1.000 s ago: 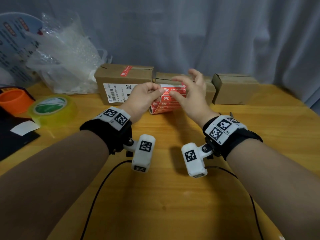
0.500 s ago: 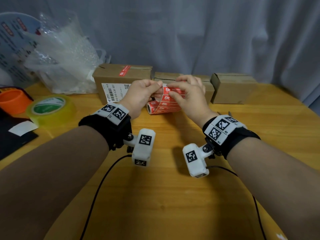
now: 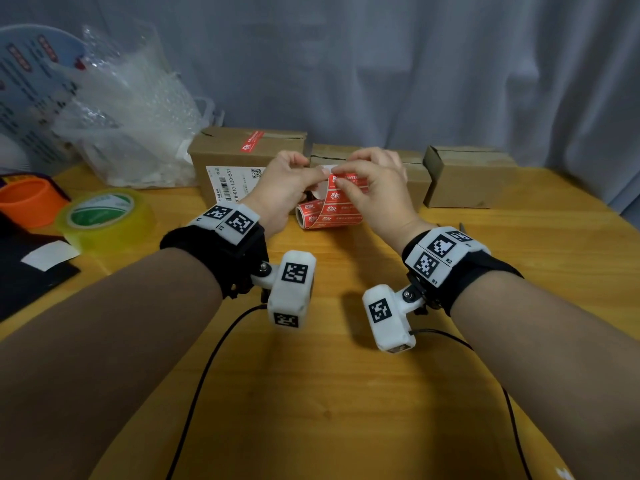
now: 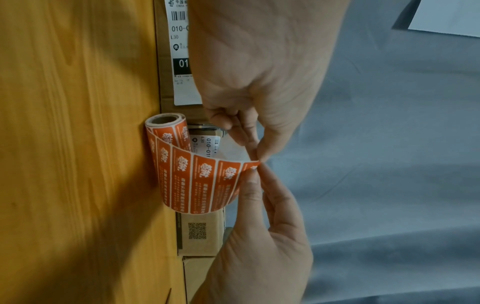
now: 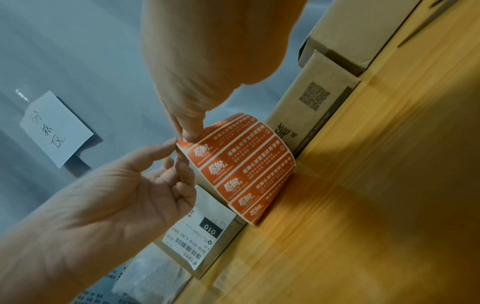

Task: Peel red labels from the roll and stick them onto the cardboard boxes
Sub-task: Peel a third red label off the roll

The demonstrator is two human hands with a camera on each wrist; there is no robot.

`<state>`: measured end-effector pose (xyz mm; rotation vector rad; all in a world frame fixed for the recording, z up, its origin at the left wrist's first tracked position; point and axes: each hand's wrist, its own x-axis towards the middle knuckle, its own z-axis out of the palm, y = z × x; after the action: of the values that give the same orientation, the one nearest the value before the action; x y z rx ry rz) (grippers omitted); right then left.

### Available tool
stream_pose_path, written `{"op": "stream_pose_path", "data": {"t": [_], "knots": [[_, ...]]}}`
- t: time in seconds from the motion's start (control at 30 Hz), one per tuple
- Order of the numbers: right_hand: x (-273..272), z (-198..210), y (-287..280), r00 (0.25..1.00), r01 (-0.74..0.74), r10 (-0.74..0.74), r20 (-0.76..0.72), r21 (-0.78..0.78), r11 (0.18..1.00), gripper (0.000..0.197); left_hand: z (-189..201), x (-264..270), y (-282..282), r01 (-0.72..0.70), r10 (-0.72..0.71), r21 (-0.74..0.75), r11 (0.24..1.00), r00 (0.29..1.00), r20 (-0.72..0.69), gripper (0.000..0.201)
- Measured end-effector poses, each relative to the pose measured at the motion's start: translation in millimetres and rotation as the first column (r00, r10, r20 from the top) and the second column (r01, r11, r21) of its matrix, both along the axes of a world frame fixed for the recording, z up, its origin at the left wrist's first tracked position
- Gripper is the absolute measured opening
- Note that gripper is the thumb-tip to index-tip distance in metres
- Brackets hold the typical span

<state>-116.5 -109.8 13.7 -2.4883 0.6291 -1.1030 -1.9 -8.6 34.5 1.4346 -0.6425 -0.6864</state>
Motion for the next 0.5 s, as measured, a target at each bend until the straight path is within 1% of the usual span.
{"op": "stream_pose_path", "data": {"t": [0.2,0.5], "knots": [[-0.3,0.4,1.8,0.999,-0.036,0.036,0.010,-0.038,0.999,0.022,-2.9,3.6,-1.0,-0.006,0.007,0.008,1.000,0.999,-0.031,0.045],[0.5,1.9,0.1,0.998,-0.045,0.048,0.040,-0.080,0.996,0.020,-6.4,8.0,-6.2,-0.003,0.004,0.028,1.000,1.000,-0.016,0.039]]}}
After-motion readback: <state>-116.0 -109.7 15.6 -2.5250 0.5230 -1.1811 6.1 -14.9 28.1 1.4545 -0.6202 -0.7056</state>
